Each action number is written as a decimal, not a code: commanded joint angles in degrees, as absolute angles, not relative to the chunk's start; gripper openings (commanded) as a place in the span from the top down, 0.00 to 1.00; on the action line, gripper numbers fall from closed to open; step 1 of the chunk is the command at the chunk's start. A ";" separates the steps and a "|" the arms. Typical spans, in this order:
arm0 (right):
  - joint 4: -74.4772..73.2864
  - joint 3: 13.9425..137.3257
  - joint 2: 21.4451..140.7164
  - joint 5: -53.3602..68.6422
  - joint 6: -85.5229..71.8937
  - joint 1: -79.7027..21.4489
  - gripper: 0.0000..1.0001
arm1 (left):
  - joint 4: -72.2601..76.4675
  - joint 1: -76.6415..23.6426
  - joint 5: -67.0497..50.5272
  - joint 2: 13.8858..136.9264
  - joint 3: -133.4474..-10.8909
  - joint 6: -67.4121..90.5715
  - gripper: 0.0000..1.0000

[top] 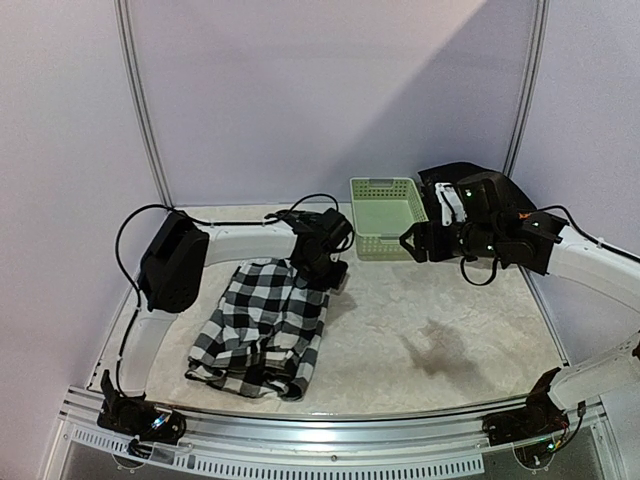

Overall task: Fold and stack the mixed laundry pile
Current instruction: Move the rectangle-folded shirt to the center of the board, then adjust the rectangle-folded shirt at the center of the board.

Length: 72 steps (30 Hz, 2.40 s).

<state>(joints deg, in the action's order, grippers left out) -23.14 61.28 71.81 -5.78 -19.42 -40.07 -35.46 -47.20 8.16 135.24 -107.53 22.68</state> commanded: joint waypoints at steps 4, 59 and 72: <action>-23.96 59.99 70.07 -8.47 -20.39 -40.10 0.22 | -28.05 -43.96 -6.34 145.20 -123.15 31.14 1.00; -0.51 42.77 94.44 19.42 -39.50 -46.86 0.17 | -23.30 -58.02 1.17 95.08 -52.66 31.30 0.44; -0.53 42.45 96.06 19.23 -38.98 -46.89 0.19 | -24.80 -60.00 -0.18 98.54 -53.21 35.25 0.53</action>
